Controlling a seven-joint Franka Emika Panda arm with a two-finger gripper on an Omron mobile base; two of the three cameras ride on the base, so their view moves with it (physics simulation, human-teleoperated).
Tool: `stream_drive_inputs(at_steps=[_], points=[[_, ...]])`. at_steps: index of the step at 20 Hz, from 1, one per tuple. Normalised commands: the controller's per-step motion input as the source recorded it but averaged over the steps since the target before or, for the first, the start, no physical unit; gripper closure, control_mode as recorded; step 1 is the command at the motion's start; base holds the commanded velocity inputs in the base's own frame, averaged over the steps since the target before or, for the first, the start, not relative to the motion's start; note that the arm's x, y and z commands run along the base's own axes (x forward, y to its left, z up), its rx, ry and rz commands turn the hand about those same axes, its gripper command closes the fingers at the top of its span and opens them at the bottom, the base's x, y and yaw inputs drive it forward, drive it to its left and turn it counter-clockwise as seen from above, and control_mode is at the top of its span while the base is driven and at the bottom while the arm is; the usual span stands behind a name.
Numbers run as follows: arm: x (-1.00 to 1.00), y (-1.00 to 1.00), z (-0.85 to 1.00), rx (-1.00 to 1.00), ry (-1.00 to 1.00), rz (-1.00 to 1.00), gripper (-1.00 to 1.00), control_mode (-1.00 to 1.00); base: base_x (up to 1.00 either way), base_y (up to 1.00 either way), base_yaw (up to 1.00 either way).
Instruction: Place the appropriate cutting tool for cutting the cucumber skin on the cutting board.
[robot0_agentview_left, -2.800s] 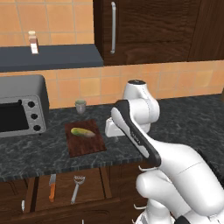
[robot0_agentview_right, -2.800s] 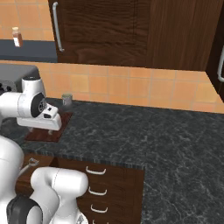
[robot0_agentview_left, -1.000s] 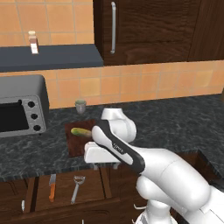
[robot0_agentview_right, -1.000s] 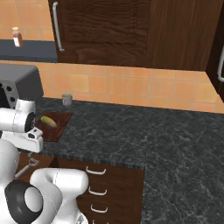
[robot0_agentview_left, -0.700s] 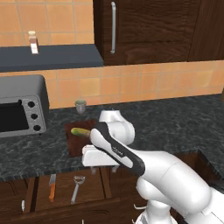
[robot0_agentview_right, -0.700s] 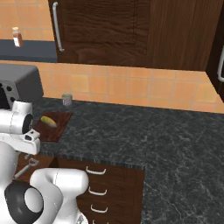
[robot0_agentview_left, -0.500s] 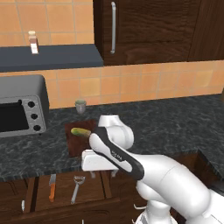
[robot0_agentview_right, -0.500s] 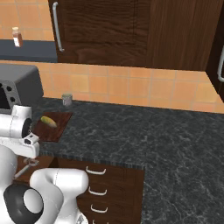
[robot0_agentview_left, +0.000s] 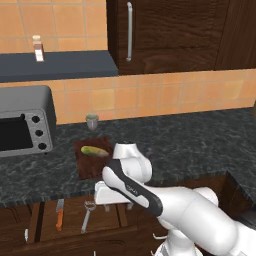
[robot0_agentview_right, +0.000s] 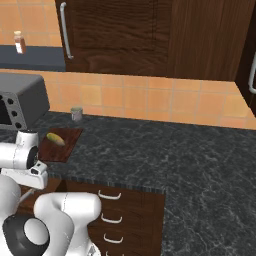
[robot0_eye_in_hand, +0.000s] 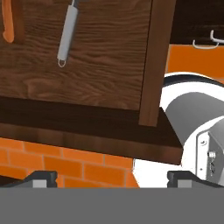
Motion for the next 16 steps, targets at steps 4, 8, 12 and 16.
stream_drive_inputs(at_steps=[4,8,12,16], points=[[0.24,0.02,-0.38,0.0,0.0,0.0,-1.0,-1.0,0.0,0.0,0.0],[0.0,0.07,-0.32,-0.01,0.02,0.0,-1.0,-1.0,0.0,0.0,0.0],[0.0,0.05,-0.39,0.0,0.07,0.0,-1.0,-1.0,0.0,0.0,0.0],[0.0,0.01,-0.34,0.0,0.1,0.0,-1.0,-1.0,0.0,0.0,0.0]])
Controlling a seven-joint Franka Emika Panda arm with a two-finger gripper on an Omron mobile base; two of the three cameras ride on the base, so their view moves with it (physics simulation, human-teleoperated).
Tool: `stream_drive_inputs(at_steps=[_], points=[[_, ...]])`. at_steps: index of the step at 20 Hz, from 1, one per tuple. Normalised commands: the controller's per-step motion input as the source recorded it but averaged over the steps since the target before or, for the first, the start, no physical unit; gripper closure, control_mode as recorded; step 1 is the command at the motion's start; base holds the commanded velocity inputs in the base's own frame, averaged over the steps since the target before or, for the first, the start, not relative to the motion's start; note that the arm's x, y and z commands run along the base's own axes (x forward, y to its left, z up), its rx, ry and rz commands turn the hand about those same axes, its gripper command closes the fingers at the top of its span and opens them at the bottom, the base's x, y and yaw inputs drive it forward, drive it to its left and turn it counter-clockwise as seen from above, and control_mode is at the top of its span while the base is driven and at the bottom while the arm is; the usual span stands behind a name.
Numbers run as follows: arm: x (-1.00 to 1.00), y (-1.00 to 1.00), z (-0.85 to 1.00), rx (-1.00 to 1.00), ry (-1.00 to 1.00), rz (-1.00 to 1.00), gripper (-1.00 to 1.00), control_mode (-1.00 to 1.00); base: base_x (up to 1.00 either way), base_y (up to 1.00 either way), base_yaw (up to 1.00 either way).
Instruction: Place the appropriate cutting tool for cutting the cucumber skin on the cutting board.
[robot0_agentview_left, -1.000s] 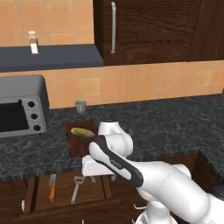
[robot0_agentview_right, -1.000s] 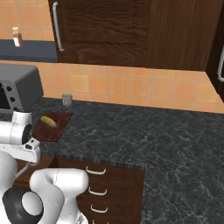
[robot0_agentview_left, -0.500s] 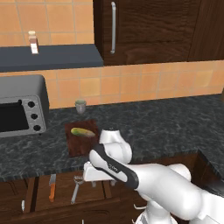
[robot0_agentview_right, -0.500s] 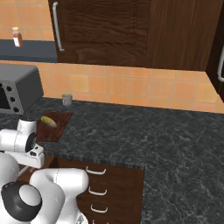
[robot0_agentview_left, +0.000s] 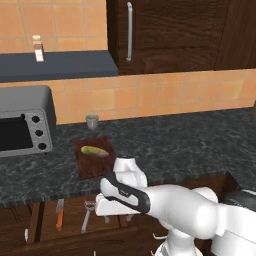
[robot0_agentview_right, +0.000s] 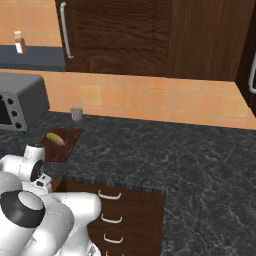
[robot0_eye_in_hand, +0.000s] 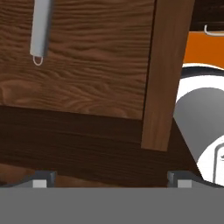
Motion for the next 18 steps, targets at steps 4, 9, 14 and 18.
stream_drive_inputs(at_steps=[4,9,14,18], points=[[-0.04,0.0,-0.24,0.0,0.07,0.0,-1.0,-1.0,0.0,0.0,0.0],[-0.44,0.04,-0.18,0.0,0.02,0.0,-1.0,-1.0,0.0,0.0,0.0],[-0.77,0.11,-0.27,0.0,0.0,0.0,-1.0,-1.0,0.0,0.0,0.0],[-0.98,0.1,-0.37,0.0,0.0,0.01,-1.0,-1.0,0.0,0.0,0.0]])
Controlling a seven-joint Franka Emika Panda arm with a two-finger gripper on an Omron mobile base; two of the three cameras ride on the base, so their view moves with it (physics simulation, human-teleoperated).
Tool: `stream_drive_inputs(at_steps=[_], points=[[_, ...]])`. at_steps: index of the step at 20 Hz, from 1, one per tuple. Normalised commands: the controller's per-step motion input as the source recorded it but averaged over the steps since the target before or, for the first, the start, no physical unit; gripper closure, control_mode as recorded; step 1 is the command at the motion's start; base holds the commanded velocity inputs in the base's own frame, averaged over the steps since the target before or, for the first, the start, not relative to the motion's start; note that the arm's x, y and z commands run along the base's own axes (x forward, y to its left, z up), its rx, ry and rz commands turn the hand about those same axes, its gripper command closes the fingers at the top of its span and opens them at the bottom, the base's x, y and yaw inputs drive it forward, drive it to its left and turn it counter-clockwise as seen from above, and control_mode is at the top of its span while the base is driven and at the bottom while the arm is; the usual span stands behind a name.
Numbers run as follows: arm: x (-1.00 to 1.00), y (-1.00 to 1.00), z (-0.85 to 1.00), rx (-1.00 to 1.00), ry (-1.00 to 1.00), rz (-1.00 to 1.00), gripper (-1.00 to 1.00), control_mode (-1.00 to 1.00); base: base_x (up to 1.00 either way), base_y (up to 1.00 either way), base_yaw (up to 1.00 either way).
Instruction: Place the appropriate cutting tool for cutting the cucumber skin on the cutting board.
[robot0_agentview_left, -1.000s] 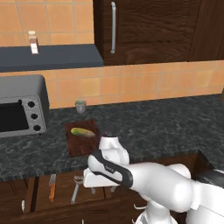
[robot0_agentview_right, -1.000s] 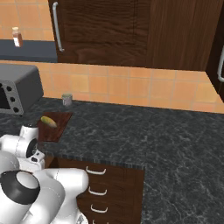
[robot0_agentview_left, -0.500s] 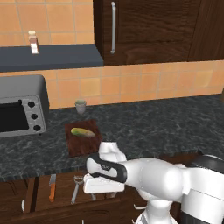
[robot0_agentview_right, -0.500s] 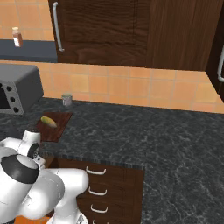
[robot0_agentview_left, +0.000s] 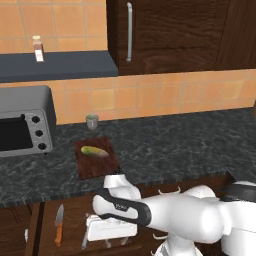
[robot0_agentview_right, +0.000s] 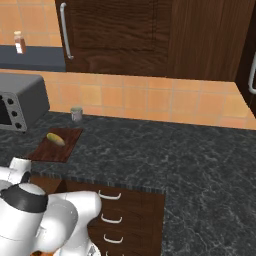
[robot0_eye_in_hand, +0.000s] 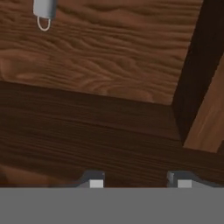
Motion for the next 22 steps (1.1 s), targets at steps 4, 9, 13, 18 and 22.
stream_drive_inputs(at_steps=[4,9,13,18,22], points=[[-1.0,0.01,-0.46,0.03,0.0,0.0,-1.0,-1.0,0.0,0.0,0.0],[-0.56,0.0,-0.14,0.02,0.0,0.0,-1.0,-1.0,0.0,0.0,0.0],[0.49,0.03,0.32,0.0,0.0,0.0,-1.0,-1.0,0.0,0.0,0.0],[0.64,0.2,0.19,0.0,0.0,0.0,-1.0,-1.0,0.0,0.0,0.0],[0.37,0.25,0.0,-0.01,-0.14,0.0,-1.0,-1.0,0.0,0.0,0.0]])
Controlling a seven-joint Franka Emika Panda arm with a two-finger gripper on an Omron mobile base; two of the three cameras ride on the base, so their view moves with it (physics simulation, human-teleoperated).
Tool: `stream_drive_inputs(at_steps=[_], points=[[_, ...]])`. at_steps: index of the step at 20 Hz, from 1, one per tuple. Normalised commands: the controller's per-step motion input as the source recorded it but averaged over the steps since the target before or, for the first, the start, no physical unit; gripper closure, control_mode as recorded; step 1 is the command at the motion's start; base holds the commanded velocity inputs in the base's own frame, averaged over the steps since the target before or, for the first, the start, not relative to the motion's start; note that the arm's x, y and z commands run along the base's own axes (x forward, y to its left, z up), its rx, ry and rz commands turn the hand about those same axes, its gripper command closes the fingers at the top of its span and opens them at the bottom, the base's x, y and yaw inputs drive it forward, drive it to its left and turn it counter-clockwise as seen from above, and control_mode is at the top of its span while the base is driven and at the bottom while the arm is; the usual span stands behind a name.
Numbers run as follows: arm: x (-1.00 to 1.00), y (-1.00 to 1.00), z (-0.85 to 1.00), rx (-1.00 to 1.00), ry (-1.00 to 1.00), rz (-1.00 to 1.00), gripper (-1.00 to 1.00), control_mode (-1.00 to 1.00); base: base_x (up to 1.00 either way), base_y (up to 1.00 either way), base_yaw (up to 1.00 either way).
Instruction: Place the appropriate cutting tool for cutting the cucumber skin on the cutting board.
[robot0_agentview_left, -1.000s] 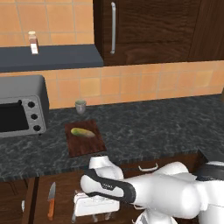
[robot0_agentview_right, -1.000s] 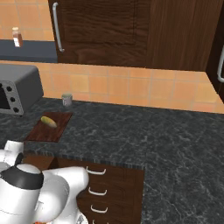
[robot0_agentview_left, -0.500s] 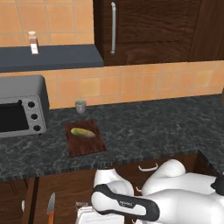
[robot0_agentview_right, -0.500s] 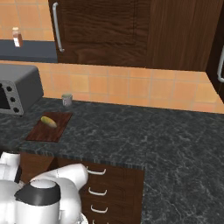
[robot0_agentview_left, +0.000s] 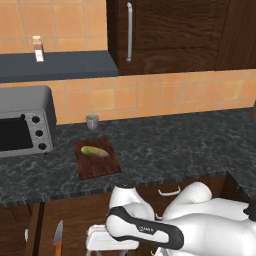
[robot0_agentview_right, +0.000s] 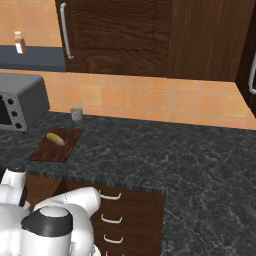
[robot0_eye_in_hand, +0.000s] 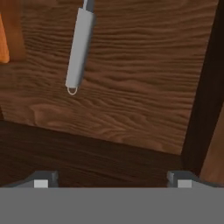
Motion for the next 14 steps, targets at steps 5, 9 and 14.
stream_drive_inputs(at_steps=[5,9,14], points=[[0.56,0.21,0.0,0.0,0.03,-0.03,-1.0,-1.0,0.0,0.0,0.0],[0.55,0.28,-0.19,0.0,0.09,-0.03,-1.0,-1.0,0.0,0.0,0.0],[0.31,0.34,-0.28,-0.02,0.01,0.0,-1.0,-1.0,0.0,0.0,0.0]])
